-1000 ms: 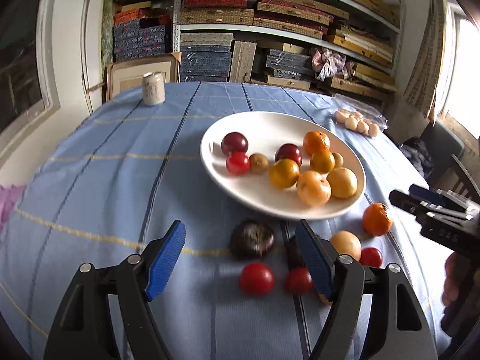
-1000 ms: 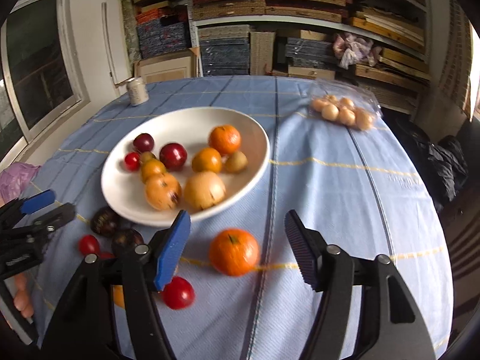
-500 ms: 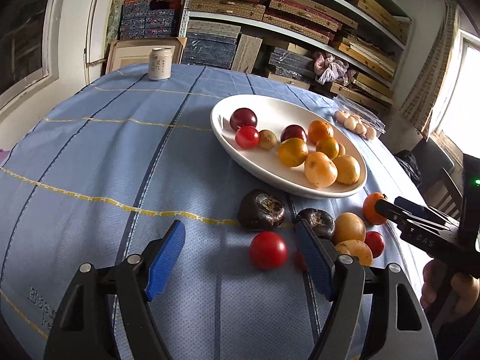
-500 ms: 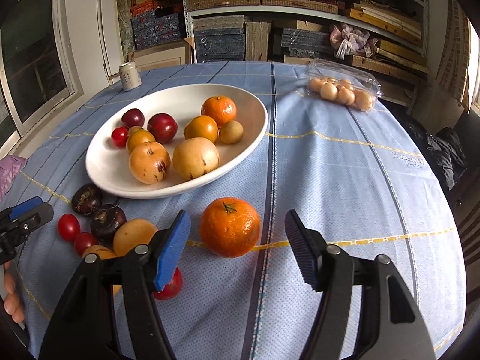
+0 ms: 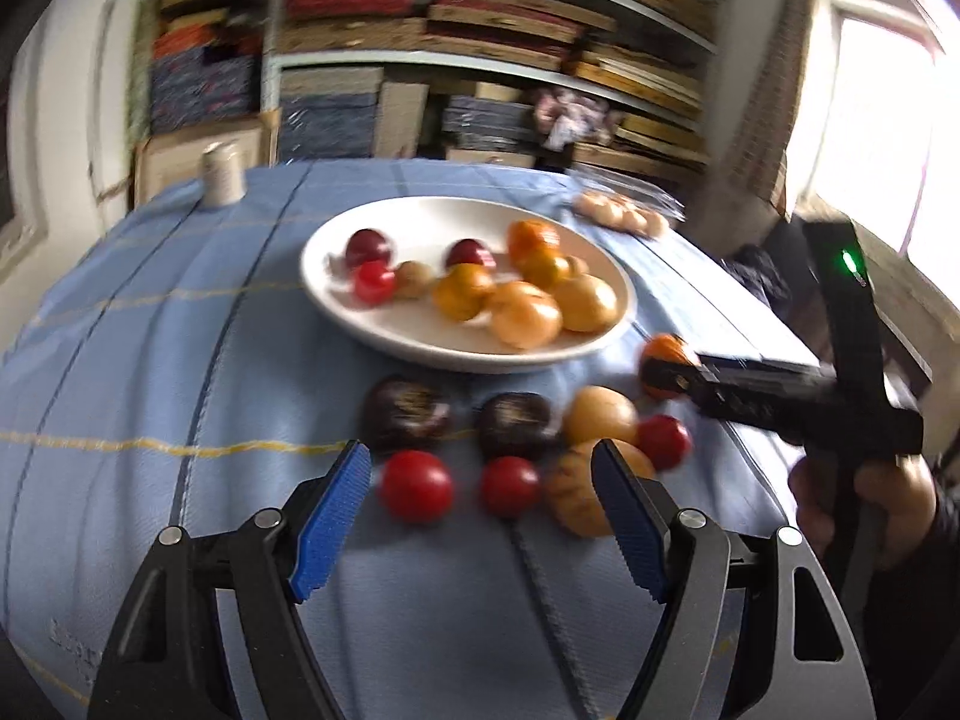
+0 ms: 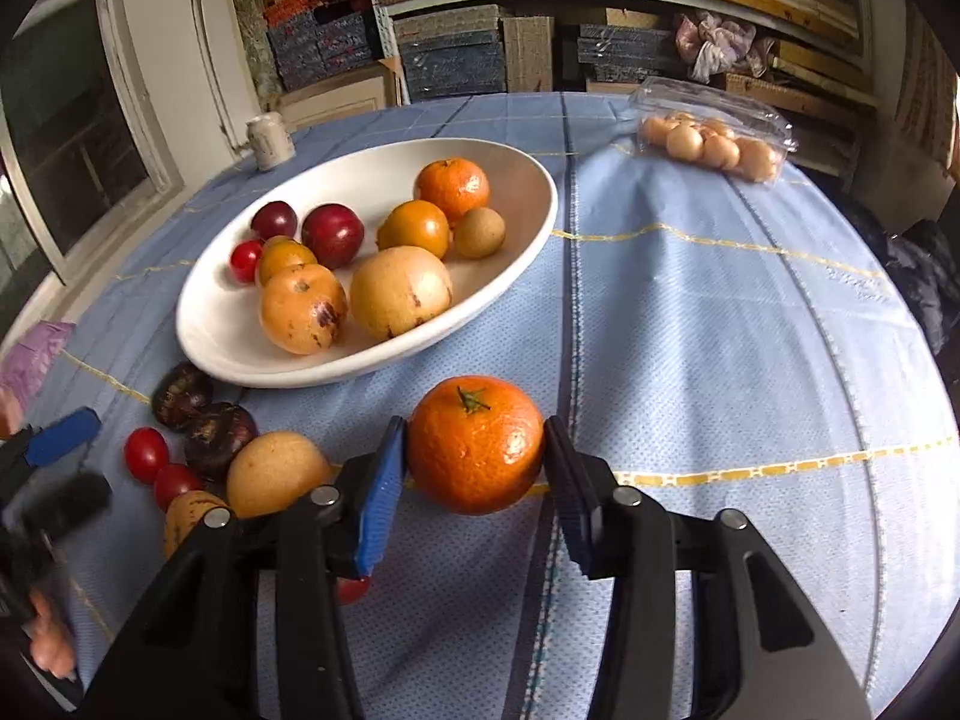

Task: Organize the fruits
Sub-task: 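Grasp a tangerine with the right tool while the left tool moves toward the fruit cluster, then grasp the brown-striped yellow persimmon with the left tool while the right tool holds the tangerine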

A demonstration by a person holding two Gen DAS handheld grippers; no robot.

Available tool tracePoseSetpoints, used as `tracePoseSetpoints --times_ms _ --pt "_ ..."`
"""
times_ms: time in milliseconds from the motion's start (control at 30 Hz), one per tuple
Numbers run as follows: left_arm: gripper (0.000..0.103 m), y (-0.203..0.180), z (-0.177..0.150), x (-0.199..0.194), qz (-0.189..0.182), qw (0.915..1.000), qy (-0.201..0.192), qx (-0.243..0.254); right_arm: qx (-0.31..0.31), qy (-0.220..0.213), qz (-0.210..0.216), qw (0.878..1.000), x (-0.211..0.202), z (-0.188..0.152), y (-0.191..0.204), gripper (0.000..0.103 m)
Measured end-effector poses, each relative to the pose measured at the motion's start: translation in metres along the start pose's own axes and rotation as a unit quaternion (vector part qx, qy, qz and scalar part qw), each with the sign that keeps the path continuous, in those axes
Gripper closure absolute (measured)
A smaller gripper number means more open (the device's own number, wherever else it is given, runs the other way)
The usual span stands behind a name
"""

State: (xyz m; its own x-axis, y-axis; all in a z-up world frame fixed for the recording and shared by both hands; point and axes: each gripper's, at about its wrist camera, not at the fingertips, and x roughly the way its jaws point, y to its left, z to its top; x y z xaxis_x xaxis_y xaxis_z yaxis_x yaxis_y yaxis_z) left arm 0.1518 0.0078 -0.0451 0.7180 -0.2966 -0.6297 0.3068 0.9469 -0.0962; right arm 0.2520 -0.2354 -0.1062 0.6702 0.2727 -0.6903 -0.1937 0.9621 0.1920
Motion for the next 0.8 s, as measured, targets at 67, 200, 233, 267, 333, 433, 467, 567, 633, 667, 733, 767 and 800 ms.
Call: tracePoseSetpoints --times_ms 67,200,233,267,333,433,467,567,633,667,733,767,800 --pt "0.026 -0.017 -0.001 0.000 0.007 0.9995 0.002 0.031 0.015 -0.008 0.004 1.000 -0.003 0.000 -0.007 0.058" --pt "0.026 -0.041 -0.001 0.004 0.019 0.9979 0.018 0.059 0.026 -0.009 0.013 1.000 -0.005 0.000 -0.012 0.058" --pt "0.026 -0.046 0.000 0.009 0.032 0.9973 0.028 0.061 0.023 -0.010 0.014 1.000 -0.005 -0.001 -0.011 0.058" --pt "0.026 -0.048 0.000 0.015 0.040 0.9967 0.039 0.060 0.019 -0.012 0.016 1.000 -0.006 -0.001 -0.010 0.058" --pt "0.026 -0.049 0.000 0.025 0.057 0.9954 0.058 0.051 0.010 -0.017 0.019 1.000 -0.009 -0.003 -0.007 0.058" --pt "0.019 -0.049 0.001 0.033 0.073 0.9944 0.065 0.041 -0.005 -0.025 0.020 0.999 -0.013 -0.004 -0.003 0.058" --pt "0.018 -0.052 0.001 0.035 0.084 0.9936 0.063 0.043 -0.006 -0.025 0.022 0.999 -0.013 -0.004 -0.002 0.058" --pt "0.017 -0.058 0.002 0.039 0.088 0.9924 0.070 0.050 -0.002 -0.019 0.026 0.999 -0.011 -0.005 -0.005 0.058" --pt "0.017 -0.062 0.000 0.046 0.083 0.9919 0.079 0.055 0.002 -0.018 0.029 0.999 -0.011 -0.005 -0.007 0.058" --pt "0.017 -0.062 -0.001 0.050 0.089 0.9908 0.086 0.055 0.000 -0.023 0.028 0.999 -0.013 -0.005 -0.007 0.058" --pt "0.017 -0.058 -0.005 0.053 0.095 0.9896 0.100 0.043 -0.007 -0.028 0.025 0.999 -0.015 -0.005 -0.005 0.058" --pt "0.017 -0.053 -0.006 0.054 0.094 0.9894 0.107 0.029 -0.009 -0.030 0.025 0.999 -0.016 -0.005 -0.004 0.058" --pt "0.017 -0.047 -0.007 0.054 0.090 0.9893 0.114 0.014 -0.011 -0.031 0.024 0.999 -0.016 -0.005 -0.004 0.058"
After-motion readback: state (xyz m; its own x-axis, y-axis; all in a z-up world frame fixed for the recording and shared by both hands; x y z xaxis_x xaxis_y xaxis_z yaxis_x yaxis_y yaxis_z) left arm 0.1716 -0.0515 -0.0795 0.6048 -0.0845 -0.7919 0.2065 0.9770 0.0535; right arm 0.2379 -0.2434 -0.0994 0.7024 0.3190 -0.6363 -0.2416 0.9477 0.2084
